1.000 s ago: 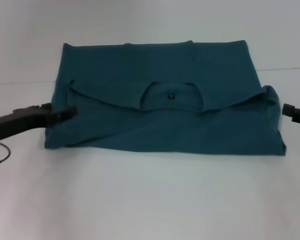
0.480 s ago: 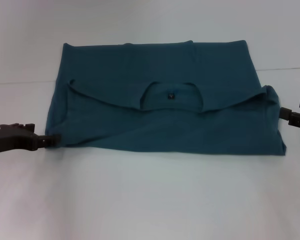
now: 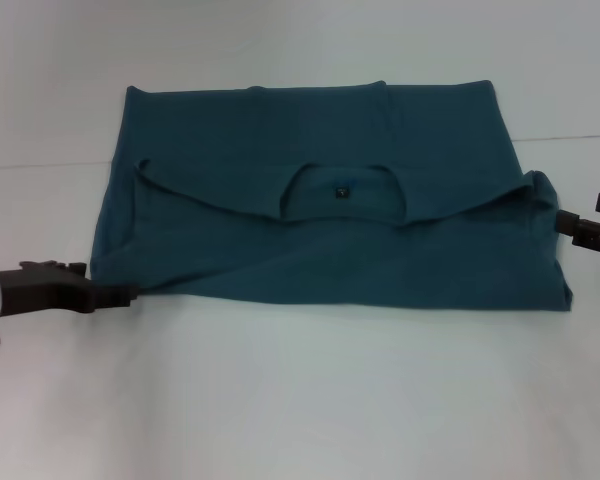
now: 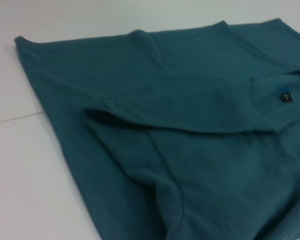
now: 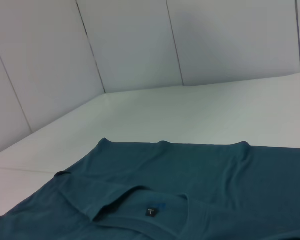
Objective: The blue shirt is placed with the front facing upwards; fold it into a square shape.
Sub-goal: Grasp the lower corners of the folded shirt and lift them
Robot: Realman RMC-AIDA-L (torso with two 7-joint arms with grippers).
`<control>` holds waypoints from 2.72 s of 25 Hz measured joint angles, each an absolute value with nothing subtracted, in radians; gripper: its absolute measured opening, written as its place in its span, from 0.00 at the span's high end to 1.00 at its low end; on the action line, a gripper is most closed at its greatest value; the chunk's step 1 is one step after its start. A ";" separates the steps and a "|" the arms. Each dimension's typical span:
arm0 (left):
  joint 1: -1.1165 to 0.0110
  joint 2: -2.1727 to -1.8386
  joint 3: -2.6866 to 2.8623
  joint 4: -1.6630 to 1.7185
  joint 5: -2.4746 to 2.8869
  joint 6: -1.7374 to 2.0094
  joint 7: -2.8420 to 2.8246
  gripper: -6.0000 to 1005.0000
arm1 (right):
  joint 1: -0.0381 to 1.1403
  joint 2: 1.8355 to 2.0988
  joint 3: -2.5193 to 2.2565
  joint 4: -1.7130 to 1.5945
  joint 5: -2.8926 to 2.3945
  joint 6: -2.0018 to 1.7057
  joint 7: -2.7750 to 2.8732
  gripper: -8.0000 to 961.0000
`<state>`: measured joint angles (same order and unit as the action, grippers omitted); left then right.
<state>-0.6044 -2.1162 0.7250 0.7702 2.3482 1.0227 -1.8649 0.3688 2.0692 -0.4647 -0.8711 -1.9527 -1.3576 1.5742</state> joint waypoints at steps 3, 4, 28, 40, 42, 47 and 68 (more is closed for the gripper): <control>-0.612 -2.118 0.740 0.760 2.354 1.019 -1.869 0.10 | 0.368 2.072 -0.465 -0.871 -1.955 -1.351 1.574 0.06; -0.613 -2.118 0.747 0.758 2.355 1.018 -1.873 0.10 | 0.367 2.073 -0.465 -0.871 -1.955 -1.347 1.574 0.06; -0.642 -2.118 0.759 0.685 2.362 0.913 -1.874 0.11 | 0.366 2.082 -0.465 -0.857 -1.957 -1.333 1.572 0.06; -0.646 -2.113 0.751 0.681 2.397 0.889 -1.880 0.32 | 0.369 2.083 -0.468 -0.844 -1.953 -1.327 1.572 0.06; -0.645 -2.114 0.751 0.681 2.397 0.879 -1.881 0.40 | 0.368 2.083 -0.467 -0.839 -1.953 -1.327 1.572 0.06; -0.645 -2.116 0.750 0.681 2.397 0.866 -1.881 0.68 | 0.367 2.083 -0.466 -0.833 -1.952 -1.327 1.572 0.06; -0.669 -2.125 0.745 0.645 2.344 0.771 -1.877 0.97 | 0.344 2.050 -0.463 -0.845 -2.054 -1.282 1.685 0.06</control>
